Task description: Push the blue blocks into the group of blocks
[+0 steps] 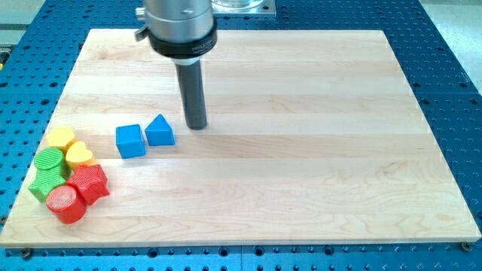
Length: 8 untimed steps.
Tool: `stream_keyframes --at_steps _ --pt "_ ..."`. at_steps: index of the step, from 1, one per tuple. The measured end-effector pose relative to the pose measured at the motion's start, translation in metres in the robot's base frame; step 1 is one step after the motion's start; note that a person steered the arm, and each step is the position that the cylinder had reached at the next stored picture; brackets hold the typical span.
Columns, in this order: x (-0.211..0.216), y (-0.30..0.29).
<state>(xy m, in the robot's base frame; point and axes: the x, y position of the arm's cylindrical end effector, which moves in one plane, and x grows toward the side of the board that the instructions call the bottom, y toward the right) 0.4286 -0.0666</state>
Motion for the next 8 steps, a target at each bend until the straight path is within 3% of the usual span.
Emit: stream_keyframes --at_steps 1,2,4,5,6,8 --pt "0.02 -0.051" --pt "0.051 -0.056" --pt "0.054 -0.109" --pt "0.057 -0.051" --pt "0.087 -0.055" --pt "0.099 -0.083"
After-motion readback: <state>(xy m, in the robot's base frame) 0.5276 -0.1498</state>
